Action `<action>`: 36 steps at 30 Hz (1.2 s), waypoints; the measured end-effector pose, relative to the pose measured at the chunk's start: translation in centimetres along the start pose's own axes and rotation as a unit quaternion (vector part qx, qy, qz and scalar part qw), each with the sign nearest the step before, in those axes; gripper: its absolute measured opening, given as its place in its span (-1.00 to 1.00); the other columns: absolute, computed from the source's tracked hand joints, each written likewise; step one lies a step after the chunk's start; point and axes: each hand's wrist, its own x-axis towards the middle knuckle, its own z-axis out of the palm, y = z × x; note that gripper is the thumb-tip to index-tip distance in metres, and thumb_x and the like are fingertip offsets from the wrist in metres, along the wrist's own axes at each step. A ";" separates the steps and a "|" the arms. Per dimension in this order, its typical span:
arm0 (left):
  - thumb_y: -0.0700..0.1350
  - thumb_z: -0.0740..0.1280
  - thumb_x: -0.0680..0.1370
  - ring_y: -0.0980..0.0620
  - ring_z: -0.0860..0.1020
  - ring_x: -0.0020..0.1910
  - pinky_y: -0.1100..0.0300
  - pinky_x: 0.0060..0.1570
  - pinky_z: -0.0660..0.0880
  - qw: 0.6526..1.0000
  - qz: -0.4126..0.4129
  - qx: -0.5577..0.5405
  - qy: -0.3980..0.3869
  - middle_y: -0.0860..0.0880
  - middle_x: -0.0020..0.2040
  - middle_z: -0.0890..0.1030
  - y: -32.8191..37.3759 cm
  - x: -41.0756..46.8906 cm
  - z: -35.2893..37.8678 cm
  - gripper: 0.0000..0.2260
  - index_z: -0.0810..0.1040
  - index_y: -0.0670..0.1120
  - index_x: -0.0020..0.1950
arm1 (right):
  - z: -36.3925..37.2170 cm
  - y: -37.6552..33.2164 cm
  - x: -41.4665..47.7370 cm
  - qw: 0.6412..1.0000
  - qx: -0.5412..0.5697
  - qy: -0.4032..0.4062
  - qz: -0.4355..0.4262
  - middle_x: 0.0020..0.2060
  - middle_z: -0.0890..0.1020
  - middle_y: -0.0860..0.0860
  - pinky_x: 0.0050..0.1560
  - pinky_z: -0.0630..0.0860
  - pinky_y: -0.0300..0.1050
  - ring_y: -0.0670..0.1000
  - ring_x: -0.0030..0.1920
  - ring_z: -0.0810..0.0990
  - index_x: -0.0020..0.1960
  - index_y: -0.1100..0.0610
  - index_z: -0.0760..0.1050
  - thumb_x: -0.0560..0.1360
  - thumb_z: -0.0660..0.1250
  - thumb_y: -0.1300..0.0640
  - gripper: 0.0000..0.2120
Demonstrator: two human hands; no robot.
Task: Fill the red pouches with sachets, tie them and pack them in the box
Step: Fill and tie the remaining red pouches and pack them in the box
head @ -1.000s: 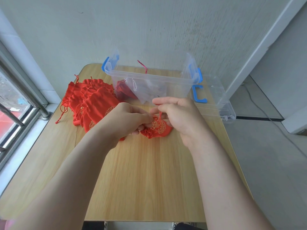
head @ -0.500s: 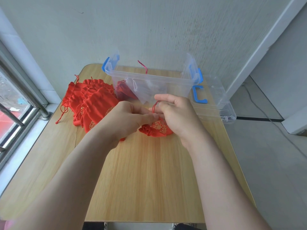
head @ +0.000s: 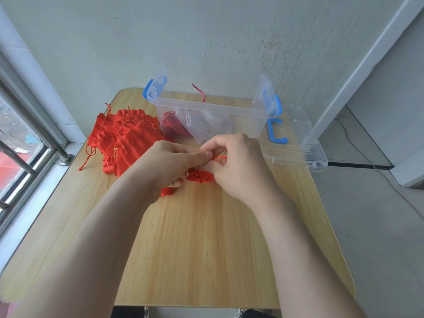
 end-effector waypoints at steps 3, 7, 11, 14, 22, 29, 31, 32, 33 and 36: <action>-0.04 0.52 0.50 0.04 0.48 -0.28 0.09 -0.18 0.47 1.000 -0.015 0.024 -0.003 -0.01 -0.23 0.65 0.2 0.1 0.2 -0.86 0.79 -0.10 -0.08 | -0.1 0.1 -0.1 0.999 -0.050 -0.010 -0.019 -0.18 0.75 -0.16 -0.12 0.53 -0.39 -0.17 -0.16 0.65 0.02 -0.07 0.79 0.52 0.53 0.23 -0.79; -0.12 0.46 0.50 -0.04 0.47 -0.24 0.05 -0.16 0.48 0.999 -0.014 0.031 0.019 -0.07 -0.30 0.59 0.1 0.2 0.4 -0.85 0.76 -0.18 -0.07 | 0.0 0.0 -0.2 0.995 -0.091 -0.022 -0.035 -0.16 0.76 -0.06 -0.04 0.65 -0.08 -0.03 -0.11 0.67 0.06 -0.03 0.80 0.57 0.48 0.23 -0.80; -0.13 0.50 0.48 0.16 0.59 -0.34 0.10 -0.14 0.59 0.995 0.038 0.055 0.075 0.14 -0.37 0.67 0.2 0.0 0.9 -0.75 0.65 0.01 0.15 | 0.1 -0.3 -0.3 0.994 -0.108 -0.026 -0.003 -0.19 0.72 0.00 -0.09 0.66 0.00 0.04 -0.14 0.65 0.00 0.01 0.79 0.56 0.44 0.26 -0.79; -0.05 0.53 0.47 0.20 0.66 -0.25 0.04 -0.13 0.64 0.984 0.098 0.099 0.115 0.08 -0.18 0.73 0.0 -0.4 1.0 -0.69 0.59 0.06 0.18 | -0.1 -0.5 -0.2 0.996 -0.053 -0.033 0.062 -0.20 0.72 -0.04 -0.23 0.62 -0.16 -0.05 -0.18 0.68 -0.03 -0.02 0.78 0.58 0.41 0.23 -0.79; -0.10 0.54 0.46 0.20 0.67 -0.14 0.17 -0.05 0.62 0.951 0.214 0.188 0.123 0.10 -0.17 0.71 -0.4 -0.2 1.5 -0.76 0.61 0.08 0.06 | -0.6 -0.7 0.2 0.966 0.128 -0.066 0.215 -0.25 0.78 -0.03 0.07 0.70 -0.02 -0.01 -0.06 0.77 -0.18 0.08 0.74 0.56 0.33 0.22 -0.76; -0.36 0.49 0.39 0.23 0.69 -0.20 0.33 -0.13 0.62 0.938 0.255 0.198 0.129 0.10 -0.20 0.71 -0.3 -0.2 1.5 -0.76 0.62 -0.06 -0.08 | -1.0 -1.0 0.5 0.905 0.269 -0.075 0.322 -0.43 0.50 -0.01 -0.42 0.25 -0.16 -0.03 -0.43 0.38 -0.22 0.09 0.53 0.58 0.36 0.23 -0.80; -0.33 0.52 0.37 0.23 0.70 -0.20 0.27 -0.09 0.64 0.938 0.253 0.201 0.129 0.10 -0.22 0.72 -0.3 -0.1 1.5 -0.78 0.64 -0.04 -0.13 | -0.9 -0.8 0.5 0.877 0.324 -0.082 0.345 -0.45 0.41 -0.03 -0.42 0.17 -0.16 -0.06 -0.47 0.28 -0.20 0.07 0.46 0.64 0.31 0.23 -0.76; -0.31 0.54 0.38 0.23 0.71 -0.20 0.23 -0.06 0.65 0.939 0.250 0.202 0.125 0.12 -0.23 0.73 -0.3 -0.1 1.6 -0.80 0.66 -0.02 -0.15 | -0.9 -0.8 0.6 0.867 0.344 -0.087 0.350 -0.47 0.35 -0.05 -0.41 0.13 -0.15 -0.07 -0.49 0.22 -0.21 0.05 0.42 0.66 0.28 0.23 -0.73; -0.28 0.55 0.39 0.24 0.71 -0.19 0.21 -0.04 0.65 0.940 0.246 0.203 0.122 0.13 -0.24 0.73 -0.4 -0.1 1.6 -0.81 0.68 0.00 -0.18 | -0.9 -0.8 0.6 0.862 0.356 -0.094 0.349 -0.49 0.29 -0.07 -0.41 0.10 -0.14 -0.08 -0.50 0.18 -0.22 0.04 0.38 0.68 0.26 0.23 -0.70; -0.23 0.56 0.41 0.25 0.71 -0.19 0.20 -0.01 0.65 0.944 0.230 0.205 0.119 0.17 -0.26 0.74 -0.5 -0.1 1.6 -0.84 0.71 0.03 -0.21 | -0.8 -0.8 0.7 0.866 0.346 -0.095 0.347 -0.51 0.24 -0.09 -0.43 0.06 -0.15 -0.08 -0.52 0.14 -0.20 0.02 0.33 0.68 0.24 0.23 -0.70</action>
